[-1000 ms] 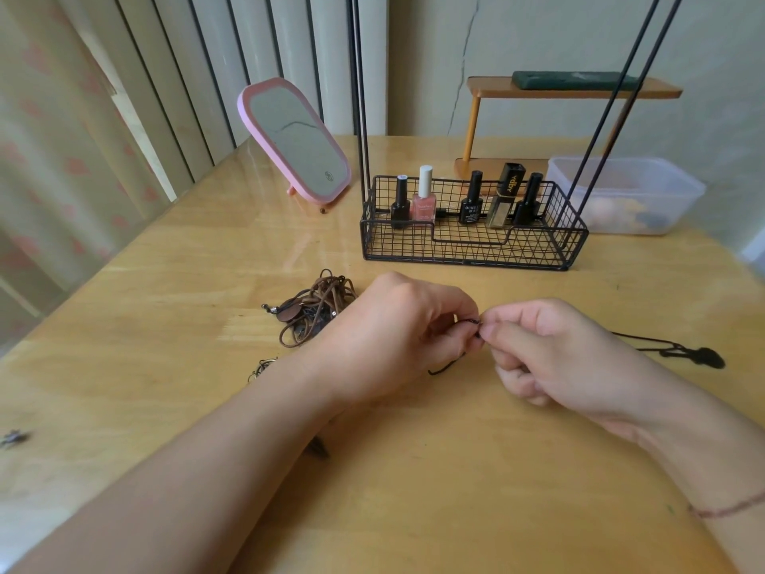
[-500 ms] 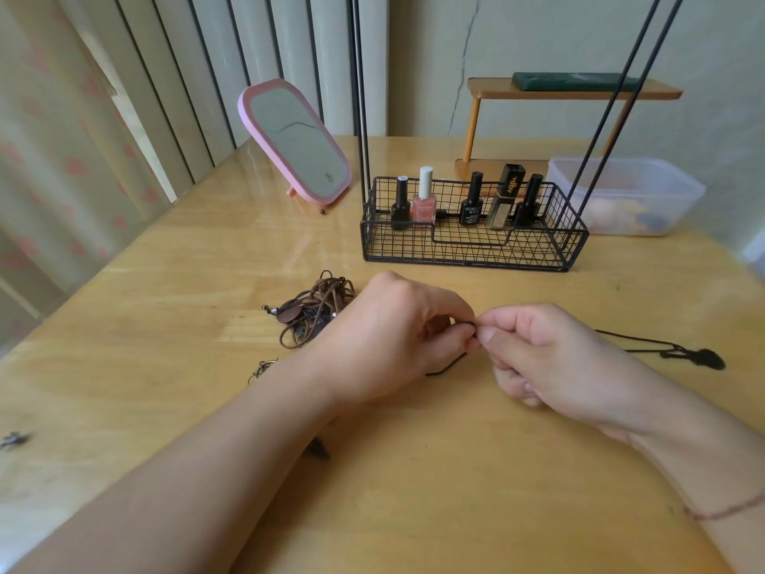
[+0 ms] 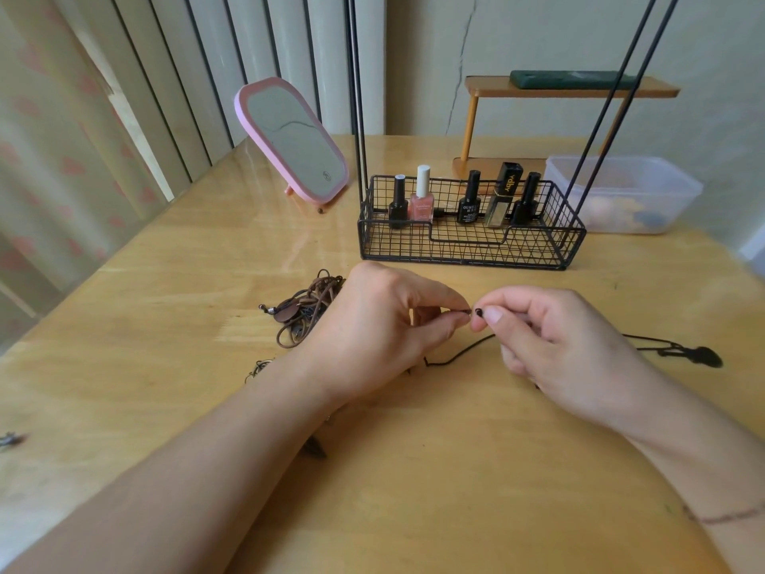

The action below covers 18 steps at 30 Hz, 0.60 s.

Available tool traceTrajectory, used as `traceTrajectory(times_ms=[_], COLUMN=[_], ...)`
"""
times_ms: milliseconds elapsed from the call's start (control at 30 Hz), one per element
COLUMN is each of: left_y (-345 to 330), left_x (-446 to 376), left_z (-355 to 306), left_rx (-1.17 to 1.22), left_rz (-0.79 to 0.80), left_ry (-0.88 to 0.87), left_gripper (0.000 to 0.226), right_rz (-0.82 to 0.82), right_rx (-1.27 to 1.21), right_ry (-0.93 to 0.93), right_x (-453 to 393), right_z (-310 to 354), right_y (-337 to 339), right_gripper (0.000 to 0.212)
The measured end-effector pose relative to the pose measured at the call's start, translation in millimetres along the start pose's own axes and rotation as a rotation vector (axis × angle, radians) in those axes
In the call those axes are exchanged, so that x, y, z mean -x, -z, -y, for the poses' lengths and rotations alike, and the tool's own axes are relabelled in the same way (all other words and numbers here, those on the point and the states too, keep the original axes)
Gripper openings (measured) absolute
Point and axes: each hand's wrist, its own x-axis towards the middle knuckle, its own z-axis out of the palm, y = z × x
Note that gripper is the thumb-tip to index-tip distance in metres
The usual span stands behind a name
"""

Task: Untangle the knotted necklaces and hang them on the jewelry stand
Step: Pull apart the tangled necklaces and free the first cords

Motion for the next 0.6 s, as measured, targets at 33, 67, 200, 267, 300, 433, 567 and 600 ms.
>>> traceTrajectory(times_ms=[33, 67, 200, 267, 300, 433, 567, 600], left_y=[-0.4, -0.6, -1.3, -1.8, -2.1, -2.7, -3.3, -3.4], left_x=[0.1, 0.2, 0.3, 0.2, 0.2, 0.5, 0.7, 0.9], left_z=[0.6, 0.9, 1.0, 0.9, 0.7, -1.6, -2.3, -2.4], left_rx=[0.010, 0.017, 0.027, 0.030, 0.036, 0.052, 0.021, 0.014], left_rz=[-0.004, -0.004, 0.005, 0.004, 0.003, 0.006, 0.012, 0.014], left_ry=[0.002, 0.004, 0.019, 0.034, 0.044, 0.065, 0.057, 0.056], left_gripper=[0.007, 0.007, 0.008, 0.007, 0.006, 0.006, 0.007, 0.008], right_rz=[-0.016, -0.032, -0.111, -0.157, -0.173, -0.183, -0.180, -0.182], right_rx=[0.037, 0.083, 0.280, 0.366, 0.402, 0.469, 0.498, 0.504], right_ry=[0.037, 0.076, 0.213, 0.282, 0.308, 0.329, 0.335, 0.331], right_x=[0.2, 0.4, 1.4, 1.4, 1.3, 0.4, 0.1, 0.0], right_z=[-0.8, -1.7, -4.3, -3.0, -3.1, -5.6, -7.2, -7.9], right_y=[-0.3, -0.7, -1.6, -3.2, -4.0, -4.5, -7.1, -8.0], right_gripper=[0.025, 0.025, 0.023, 0.023, 0.021, 0.020, 0.022, 0.022])
